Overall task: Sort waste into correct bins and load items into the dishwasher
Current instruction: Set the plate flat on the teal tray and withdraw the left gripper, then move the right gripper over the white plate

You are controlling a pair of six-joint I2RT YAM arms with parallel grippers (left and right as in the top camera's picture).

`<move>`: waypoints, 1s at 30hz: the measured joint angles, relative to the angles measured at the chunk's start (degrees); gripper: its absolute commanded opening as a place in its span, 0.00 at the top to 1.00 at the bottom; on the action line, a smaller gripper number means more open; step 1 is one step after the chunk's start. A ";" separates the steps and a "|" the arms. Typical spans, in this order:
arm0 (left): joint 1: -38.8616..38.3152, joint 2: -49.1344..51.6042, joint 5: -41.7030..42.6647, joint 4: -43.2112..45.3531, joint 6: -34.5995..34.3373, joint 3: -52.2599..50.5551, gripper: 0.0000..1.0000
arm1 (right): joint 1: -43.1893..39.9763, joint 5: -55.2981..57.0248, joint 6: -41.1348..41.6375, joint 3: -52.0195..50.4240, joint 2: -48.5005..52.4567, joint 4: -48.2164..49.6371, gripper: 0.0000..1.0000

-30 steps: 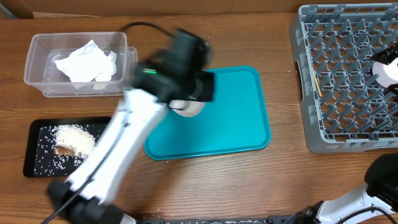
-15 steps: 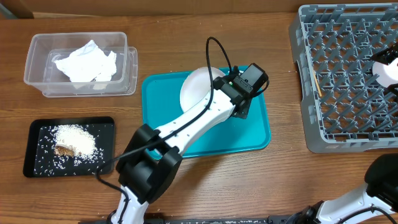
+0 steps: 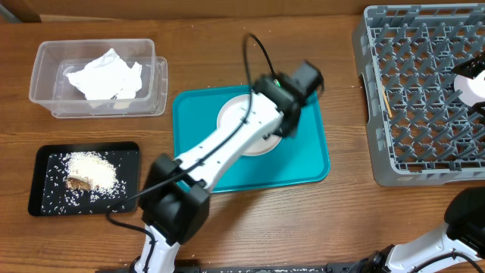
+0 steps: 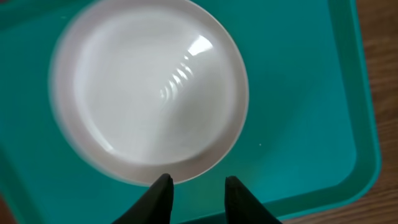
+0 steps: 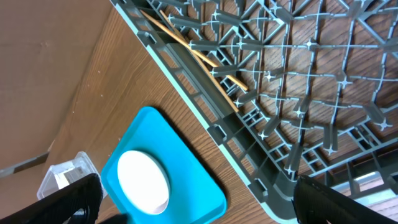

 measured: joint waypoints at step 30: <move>58.31 -12.26 -4.07 -23.45 -5.77 14.64 0.00 | 15.56 -0.79 -0.33 -1.18 0.00 1.81 0.00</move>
